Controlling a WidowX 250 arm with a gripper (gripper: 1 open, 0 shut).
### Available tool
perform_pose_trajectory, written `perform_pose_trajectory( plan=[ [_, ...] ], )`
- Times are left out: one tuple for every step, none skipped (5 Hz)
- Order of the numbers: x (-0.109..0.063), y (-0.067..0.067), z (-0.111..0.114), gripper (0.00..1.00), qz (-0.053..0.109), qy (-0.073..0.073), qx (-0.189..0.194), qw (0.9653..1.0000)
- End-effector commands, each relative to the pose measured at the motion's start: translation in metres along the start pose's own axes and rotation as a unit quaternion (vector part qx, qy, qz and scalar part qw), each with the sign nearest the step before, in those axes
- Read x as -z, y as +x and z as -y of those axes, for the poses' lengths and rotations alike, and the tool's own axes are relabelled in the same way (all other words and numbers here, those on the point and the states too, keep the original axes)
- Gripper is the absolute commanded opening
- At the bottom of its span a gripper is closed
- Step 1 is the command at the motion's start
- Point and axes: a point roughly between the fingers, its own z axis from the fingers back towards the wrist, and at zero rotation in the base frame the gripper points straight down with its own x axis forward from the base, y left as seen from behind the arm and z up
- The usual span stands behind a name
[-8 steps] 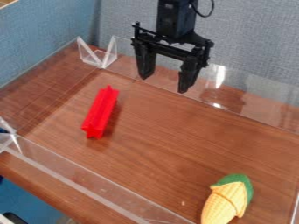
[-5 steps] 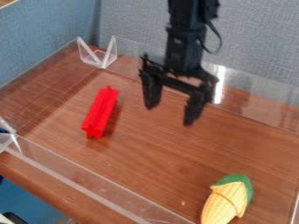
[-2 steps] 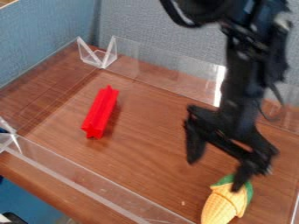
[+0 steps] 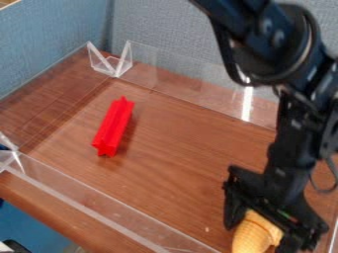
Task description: Push the yellow object to the left side of the table
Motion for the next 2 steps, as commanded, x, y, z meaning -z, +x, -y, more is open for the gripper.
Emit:
perform_pose_trajectory(
  plan=[
    [0.0074,0.0031,0.0058,0.00,0.004,-0.001,0.013,0.9999],
    [0.0111,0.0016,0.0079,0.00,-0.001,0.000,0.017,0.9999]
  ],
)
